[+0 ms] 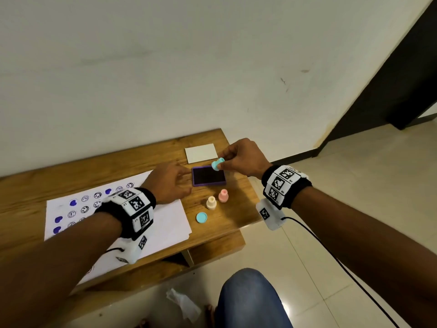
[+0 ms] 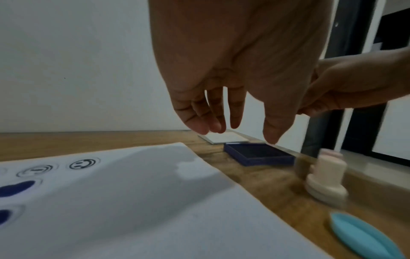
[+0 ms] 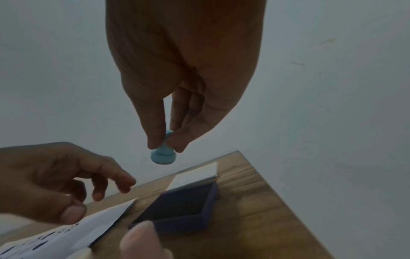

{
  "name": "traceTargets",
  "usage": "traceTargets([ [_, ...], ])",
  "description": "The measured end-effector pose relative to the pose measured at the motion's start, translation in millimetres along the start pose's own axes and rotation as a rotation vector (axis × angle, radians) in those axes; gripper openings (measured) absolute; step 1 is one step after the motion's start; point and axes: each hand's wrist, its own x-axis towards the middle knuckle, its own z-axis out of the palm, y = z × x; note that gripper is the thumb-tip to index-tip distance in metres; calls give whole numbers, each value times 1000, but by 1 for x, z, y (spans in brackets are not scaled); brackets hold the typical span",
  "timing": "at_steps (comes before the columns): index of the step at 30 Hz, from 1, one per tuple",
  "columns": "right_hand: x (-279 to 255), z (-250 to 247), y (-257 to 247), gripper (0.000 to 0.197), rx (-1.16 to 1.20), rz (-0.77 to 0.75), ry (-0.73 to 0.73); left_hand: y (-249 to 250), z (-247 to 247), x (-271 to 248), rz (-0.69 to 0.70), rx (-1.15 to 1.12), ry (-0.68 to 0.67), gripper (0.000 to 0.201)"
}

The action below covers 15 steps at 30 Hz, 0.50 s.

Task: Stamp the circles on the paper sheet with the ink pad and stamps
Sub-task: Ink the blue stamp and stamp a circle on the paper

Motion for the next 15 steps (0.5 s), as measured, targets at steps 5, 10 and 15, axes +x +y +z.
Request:
traceTargets([
  [5, 17, 6, -5, 35, -131, -25, -17, -1, 5, 34, -15, 10, -54, 80],
  [10, 19, 9, -7, 32, -221, -74, -56, -4, 26, 51, 30, 48, -53, 87],
  [15, 20, 15, -6, 33, -247, -74, -83, -6, 34, 56, 39, 68, -56, 71],
])
